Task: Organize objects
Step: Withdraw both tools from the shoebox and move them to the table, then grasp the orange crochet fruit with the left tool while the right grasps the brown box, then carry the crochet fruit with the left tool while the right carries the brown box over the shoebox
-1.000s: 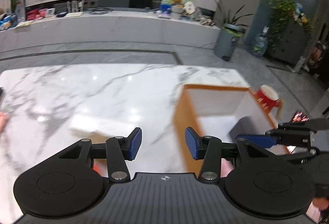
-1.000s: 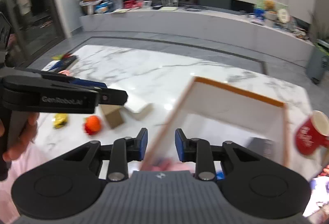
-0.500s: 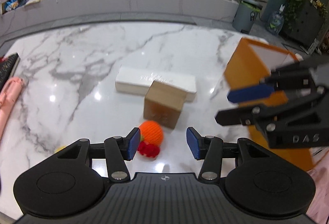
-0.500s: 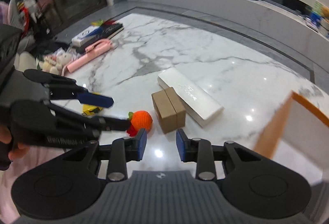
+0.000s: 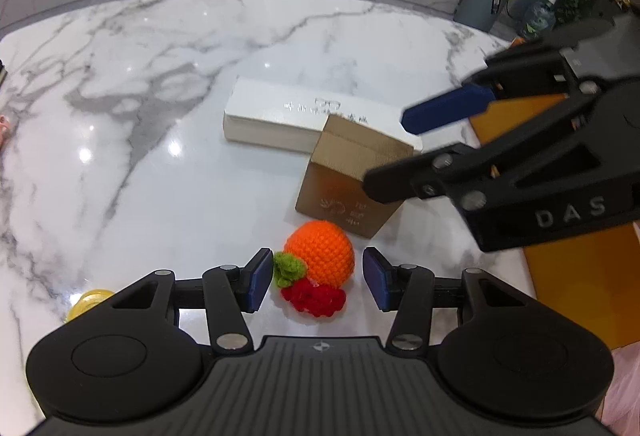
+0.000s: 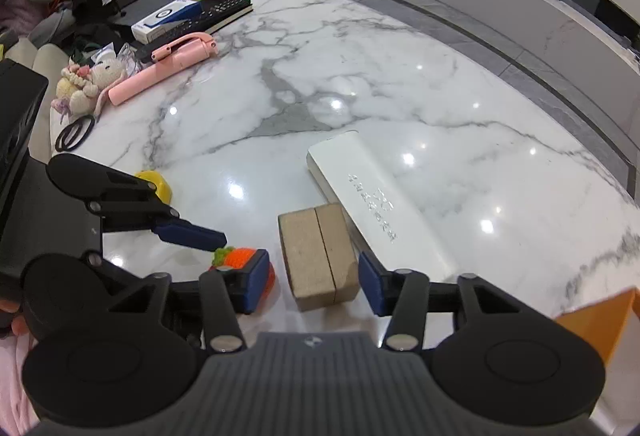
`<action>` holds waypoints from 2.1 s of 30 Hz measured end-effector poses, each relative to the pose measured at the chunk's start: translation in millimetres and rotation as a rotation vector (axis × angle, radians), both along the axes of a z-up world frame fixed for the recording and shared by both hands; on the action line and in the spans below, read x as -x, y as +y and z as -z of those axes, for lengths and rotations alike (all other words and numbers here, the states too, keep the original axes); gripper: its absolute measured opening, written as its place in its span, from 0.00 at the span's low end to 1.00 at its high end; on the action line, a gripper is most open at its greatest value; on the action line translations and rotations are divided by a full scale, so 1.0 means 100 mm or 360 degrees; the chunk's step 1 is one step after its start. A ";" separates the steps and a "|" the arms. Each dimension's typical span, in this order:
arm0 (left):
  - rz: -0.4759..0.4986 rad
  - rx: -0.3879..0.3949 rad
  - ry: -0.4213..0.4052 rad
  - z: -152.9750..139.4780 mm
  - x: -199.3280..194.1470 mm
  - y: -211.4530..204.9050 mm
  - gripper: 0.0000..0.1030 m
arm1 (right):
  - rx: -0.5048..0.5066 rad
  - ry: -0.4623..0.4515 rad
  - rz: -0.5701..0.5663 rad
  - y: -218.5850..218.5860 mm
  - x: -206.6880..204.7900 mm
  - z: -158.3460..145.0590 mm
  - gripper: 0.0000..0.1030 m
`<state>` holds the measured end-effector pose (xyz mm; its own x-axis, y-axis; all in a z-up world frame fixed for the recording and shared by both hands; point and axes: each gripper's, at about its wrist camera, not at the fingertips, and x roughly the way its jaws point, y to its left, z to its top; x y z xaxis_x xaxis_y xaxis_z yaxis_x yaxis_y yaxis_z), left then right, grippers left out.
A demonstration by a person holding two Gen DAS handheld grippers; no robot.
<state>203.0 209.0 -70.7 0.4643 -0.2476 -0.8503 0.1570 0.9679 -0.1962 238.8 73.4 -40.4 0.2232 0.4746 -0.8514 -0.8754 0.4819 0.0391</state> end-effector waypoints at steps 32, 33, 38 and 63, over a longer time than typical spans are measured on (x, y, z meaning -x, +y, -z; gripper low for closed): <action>-0.0063 0.0072 -0.0150 -0.41 0.20 -0.11 0.51 | -0.0084 0.0125 0.0204 -0.25 0.03 -0.23 0.45; -0.0058 0.0075 -0.0169 -0.48 0.21 -0.14 0.51 | -0.0106 0.0120 0.0218 -0.31 0.06 -0.31 0.45; -0.0011 0.0117 -0.0308 -0.87 0.30 -0.36 0.51 | -0.0233 0.0096 0.0321 -0.74 0.16 -0.72 0.45; 0.0776 -0.0194 -0.0479 -0.90 -0.17 -2.38 0.51 | -0.0106 0.0057 0.1142 -2.61 -0.33 -0.26 0.45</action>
<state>219.5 -28.8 19.1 0.5468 -0.4020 -0.7344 0.6214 0.7827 0.0342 272.1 -187.5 -14.9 0.4720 0.2724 -0.8385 -0.3414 0.9333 0.1110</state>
